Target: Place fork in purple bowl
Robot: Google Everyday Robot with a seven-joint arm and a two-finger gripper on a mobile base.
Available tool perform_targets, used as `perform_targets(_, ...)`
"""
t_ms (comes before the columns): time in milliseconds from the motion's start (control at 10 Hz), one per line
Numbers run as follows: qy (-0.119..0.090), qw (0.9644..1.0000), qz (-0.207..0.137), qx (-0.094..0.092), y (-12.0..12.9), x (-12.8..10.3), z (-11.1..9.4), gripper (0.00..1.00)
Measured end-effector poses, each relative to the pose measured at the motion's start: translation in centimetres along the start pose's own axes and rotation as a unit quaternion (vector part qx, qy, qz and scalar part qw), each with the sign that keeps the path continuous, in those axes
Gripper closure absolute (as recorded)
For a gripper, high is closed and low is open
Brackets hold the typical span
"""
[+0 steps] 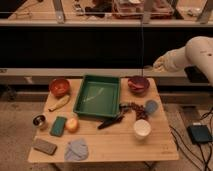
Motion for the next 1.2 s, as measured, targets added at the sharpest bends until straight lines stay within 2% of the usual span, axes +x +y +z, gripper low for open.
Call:
perform_targets(100,0.007,0.9999,-0.003,-0.01,0.3,-0.6,1.9,0.97)
perform_targets(300,0.024,0.9994,0.001,-0.026,2.1,0.6,6.9,0.97)
perform_targets(600,0.036,0.999,0.012,-0.025,4.2,2.2,12.8,0.97)
perform_targets(800,0.036,0.9991,0.015,-0.018,4.8,2.8,14.2,0.97)
perform_targets(1200,0.036,0.9991,0.012,-0.018,4.9,2.8,14.1,0.97)
